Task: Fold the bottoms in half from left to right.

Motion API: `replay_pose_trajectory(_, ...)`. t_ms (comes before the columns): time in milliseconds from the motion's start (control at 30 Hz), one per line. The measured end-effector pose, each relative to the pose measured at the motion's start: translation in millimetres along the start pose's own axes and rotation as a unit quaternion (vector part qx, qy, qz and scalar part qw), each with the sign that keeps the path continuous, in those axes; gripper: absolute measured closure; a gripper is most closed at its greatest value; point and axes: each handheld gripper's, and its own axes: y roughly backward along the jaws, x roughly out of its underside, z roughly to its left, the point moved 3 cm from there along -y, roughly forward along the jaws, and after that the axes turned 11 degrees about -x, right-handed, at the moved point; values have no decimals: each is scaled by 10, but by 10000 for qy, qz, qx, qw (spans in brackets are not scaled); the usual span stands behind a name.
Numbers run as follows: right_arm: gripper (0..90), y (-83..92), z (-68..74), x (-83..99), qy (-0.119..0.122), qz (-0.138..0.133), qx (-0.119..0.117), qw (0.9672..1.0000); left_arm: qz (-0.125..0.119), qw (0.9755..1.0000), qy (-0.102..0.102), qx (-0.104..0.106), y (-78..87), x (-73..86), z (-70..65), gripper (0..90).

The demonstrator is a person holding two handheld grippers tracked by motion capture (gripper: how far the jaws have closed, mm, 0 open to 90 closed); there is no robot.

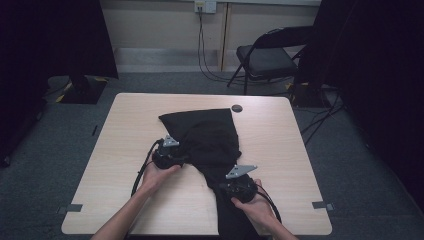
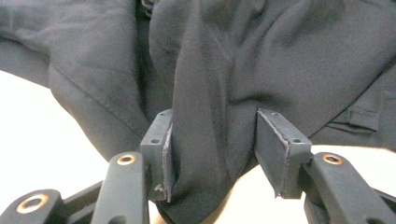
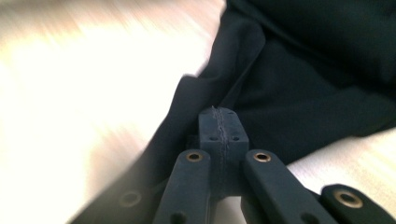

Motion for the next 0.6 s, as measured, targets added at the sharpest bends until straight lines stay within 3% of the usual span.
replay_pose_trajectory(33,897,29,22,-24,21,-71,-41,10000,5,10000,8,-8,13,-1,14,516)
replay_pose_trajectory(133,899,157,153,-151,-67,-463,-449,9979,-15,9999,133,-42,20,0,50,509)
replay_pose_trajectory(233,900,168,322,-260,49,-569,-726,9957,-32,9996,271,-4,6,11,91,495)
replay_pose_trajectory(367,899,-50,544,-372,12,-423,-1093,9931,-18,9996,260,-84,12,15,120,487)
replay_pose_trajectory(433,894,-201,642,-422,-123,-293,-1259,9915,-28,9994,322,-104,20,16,136,484)
replay_pose_trajectory(500,872,-341,747,-473,-35,-179,-1479,9888,-14,9993,355,-95,35,26,165,483)
replay_pose_trajectory(533,802,-408,812,-499,29,-109,-1645,9863,-5,9993,371,-87,43,29,172,481)
replay_pose_trajectory(600,758,-444,890,-530,181,-26,-1617,9867,-1,9993,365,-77,81,31,195,477)
